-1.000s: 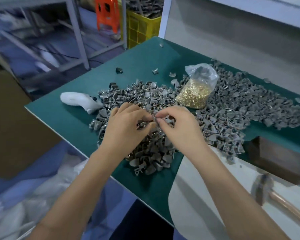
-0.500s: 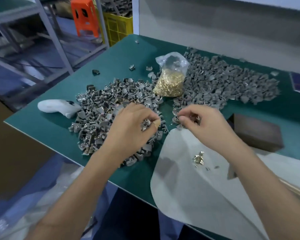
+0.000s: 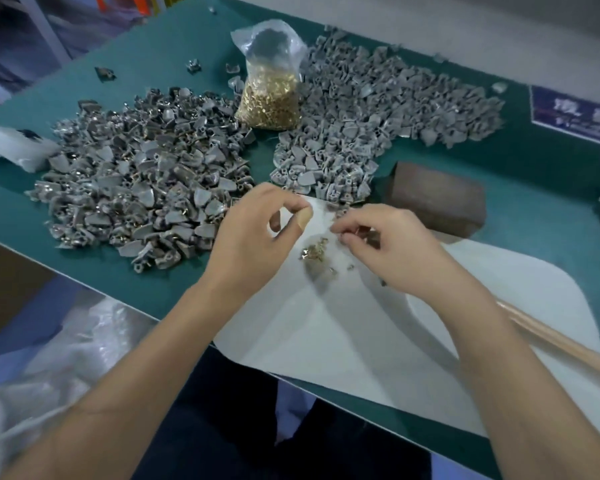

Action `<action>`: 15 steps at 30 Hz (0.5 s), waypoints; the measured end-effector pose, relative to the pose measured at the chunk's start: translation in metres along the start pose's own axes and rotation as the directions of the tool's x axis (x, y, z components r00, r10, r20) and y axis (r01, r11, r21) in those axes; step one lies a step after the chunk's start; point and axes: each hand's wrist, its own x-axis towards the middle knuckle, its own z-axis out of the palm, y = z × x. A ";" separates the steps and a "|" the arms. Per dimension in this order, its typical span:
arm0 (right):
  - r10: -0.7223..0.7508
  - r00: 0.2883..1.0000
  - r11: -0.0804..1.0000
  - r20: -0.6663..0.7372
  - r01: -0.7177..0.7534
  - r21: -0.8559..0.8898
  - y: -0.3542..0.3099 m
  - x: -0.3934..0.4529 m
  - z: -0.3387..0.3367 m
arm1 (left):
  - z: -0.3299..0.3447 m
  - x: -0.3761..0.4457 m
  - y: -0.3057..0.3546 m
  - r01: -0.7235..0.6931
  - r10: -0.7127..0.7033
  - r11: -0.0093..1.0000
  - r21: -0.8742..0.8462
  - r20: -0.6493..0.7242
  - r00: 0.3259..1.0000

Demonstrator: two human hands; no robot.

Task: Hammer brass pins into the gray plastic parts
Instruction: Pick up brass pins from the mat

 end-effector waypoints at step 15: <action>0.002 0.988 1.000 0.155 0.000 -0.013 0.008 -0.013 -0.011 | 0.008 0.004 0.001 0.087 -0.117 0.988 0.128 0.250 0.961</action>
